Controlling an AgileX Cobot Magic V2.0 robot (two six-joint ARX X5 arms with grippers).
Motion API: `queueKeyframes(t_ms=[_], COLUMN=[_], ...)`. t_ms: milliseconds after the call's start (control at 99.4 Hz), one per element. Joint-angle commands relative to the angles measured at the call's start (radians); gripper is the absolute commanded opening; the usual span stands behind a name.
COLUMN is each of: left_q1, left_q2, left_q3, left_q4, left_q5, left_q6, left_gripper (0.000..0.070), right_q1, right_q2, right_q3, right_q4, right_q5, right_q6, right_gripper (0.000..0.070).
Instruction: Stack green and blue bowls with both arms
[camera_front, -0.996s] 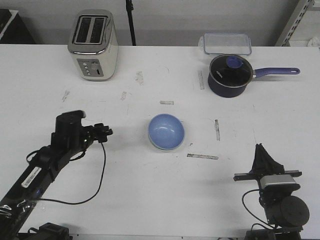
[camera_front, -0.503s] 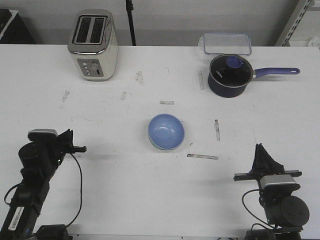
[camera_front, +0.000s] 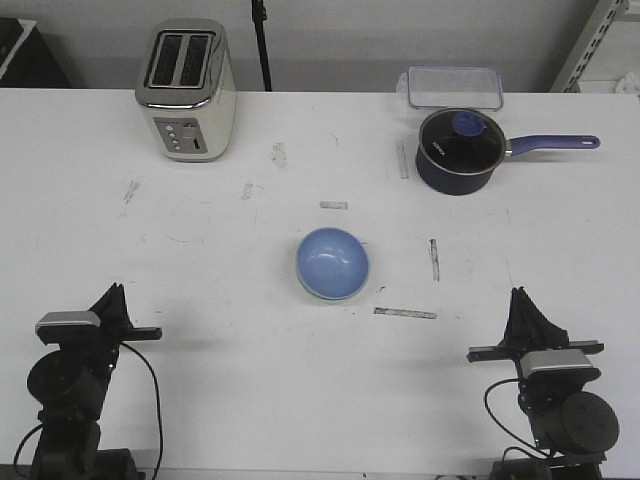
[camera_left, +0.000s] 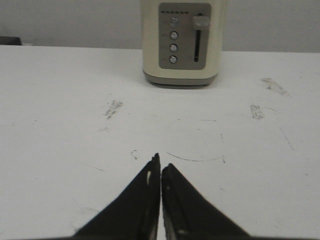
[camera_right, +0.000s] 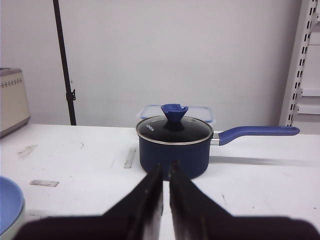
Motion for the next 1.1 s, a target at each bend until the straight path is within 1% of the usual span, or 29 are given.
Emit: queueKeyframes(t_ms=[0,302,614,694,886,1087], left_q1=[0.001,0.001,0.0,-0.017,-0.11,-0.116], left_q2=[-0.034,-0.184,-0.251,-0.259,-0.263,-0.28], left_q3=[0.008,0.008,0.007,-0.004,-0.062,-0.145], left_q4=[0.006,0.011,0.004,0.002,0.006,0.037], left_q5=[-0.01,-0.009,-0.009,-0.014,-0.026,-0.027], left_q6=[0.014,0.015,0.015,0.021,0.019,0.019], left_gripper=[0.0001,0.0001,0.0001,0.0001,0.0001,0.0001], right_q1=[0.002,0.002,0.002,0.002,0.002,0.002], right_q2=[-0.002,-0.002,-0.002,-0.002,-0.002,-0.002], right_q3=[0.004,0.004,0.004,0.004,0.004,0.004], right_q4=[0.015,0.015,0.015,0.015,0.015,0.015], right_q5=[0.002,0.002,0.002,0.002,0.002,0.003], right_q6=[0.016,0.016,0.016,0.016,0.016,0.016], right_gripper=[0.0015,0.0015,0.0015,0.0015,0.0015,0.0015])
